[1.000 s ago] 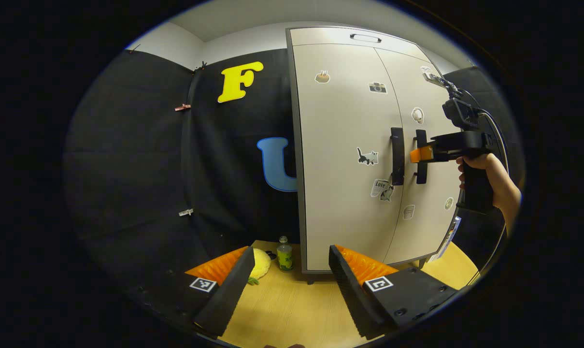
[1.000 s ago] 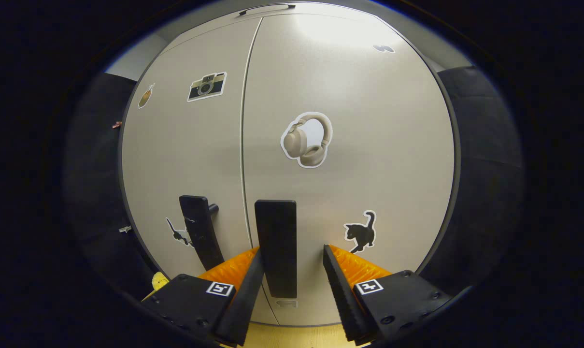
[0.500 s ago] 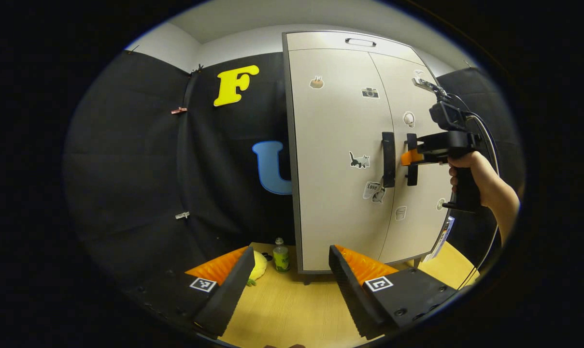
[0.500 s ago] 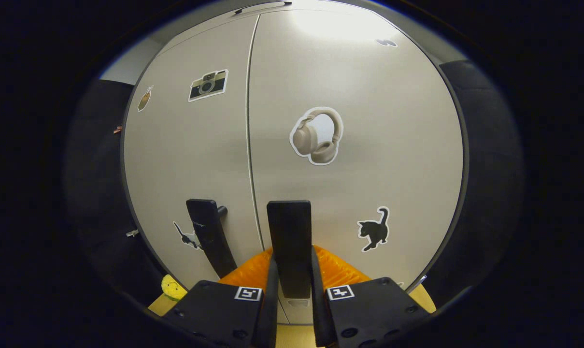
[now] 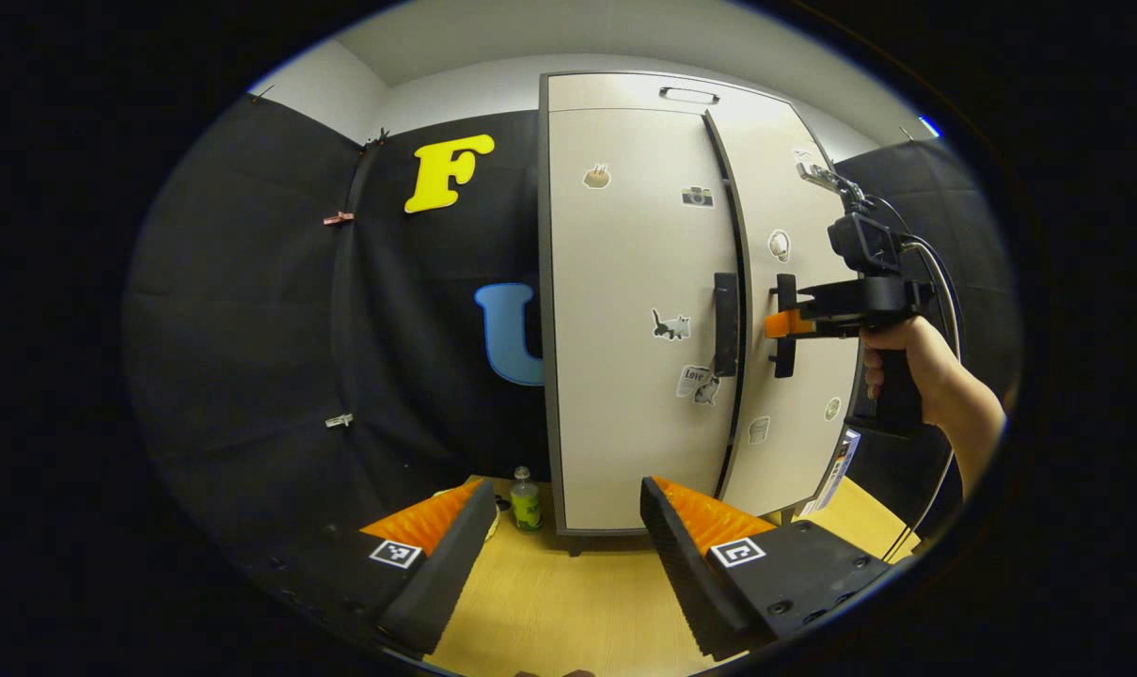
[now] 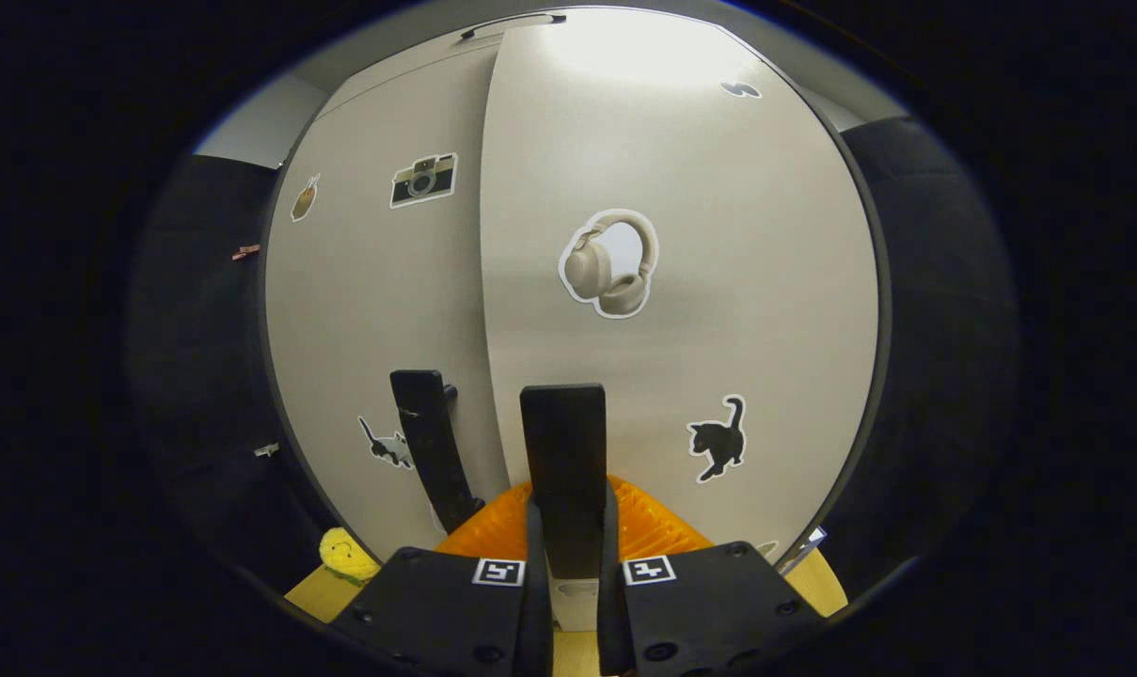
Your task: Open the right door of the double-door shoe cabinet with the right hand, and open the left door with the left hand.
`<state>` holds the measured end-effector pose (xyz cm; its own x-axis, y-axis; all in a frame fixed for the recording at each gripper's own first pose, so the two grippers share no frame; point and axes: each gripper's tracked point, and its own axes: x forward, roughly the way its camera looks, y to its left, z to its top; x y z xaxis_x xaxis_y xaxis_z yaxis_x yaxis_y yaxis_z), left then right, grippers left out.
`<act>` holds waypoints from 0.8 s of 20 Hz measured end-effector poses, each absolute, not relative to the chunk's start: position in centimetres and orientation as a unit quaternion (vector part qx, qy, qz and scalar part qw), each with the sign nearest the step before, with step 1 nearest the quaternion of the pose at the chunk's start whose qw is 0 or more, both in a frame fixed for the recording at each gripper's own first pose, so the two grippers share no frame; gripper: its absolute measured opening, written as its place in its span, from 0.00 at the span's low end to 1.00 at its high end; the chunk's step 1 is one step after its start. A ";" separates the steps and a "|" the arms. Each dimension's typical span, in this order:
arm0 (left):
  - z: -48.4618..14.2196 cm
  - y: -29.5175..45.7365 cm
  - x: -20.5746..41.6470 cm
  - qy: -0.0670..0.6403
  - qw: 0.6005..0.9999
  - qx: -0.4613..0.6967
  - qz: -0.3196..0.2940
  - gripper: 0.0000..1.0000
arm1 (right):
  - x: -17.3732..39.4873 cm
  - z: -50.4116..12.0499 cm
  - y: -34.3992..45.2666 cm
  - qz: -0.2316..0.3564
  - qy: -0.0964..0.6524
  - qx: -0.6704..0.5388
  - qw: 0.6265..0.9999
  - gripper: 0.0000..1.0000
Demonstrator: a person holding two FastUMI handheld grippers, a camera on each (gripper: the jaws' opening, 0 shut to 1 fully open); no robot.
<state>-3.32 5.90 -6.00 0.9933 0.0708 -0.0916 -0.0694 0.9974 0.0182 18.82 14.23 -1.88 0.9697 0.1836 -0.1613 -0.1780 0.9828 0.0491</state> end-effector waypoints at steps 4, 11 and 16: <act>-4.7 3.5 -2.7 0.032 0.999 0.012 0.012 0.96 | 17.8 -1.5 13.7 0.103 0.081 0.021 0.991 0.23; -3.0 0.0 -2.2 0.018 1.000 0.021 -0.003 0.95 | 16.6 -1.1 12.9 0.125 0.076 0.039 0.988 0.23; -2.2 -2.3 -1.8 0.015 1.000 0.008 -0.010 0.95 | 15.7 -0.8 12.0 0.139 0.074 0.042 0.987 0.23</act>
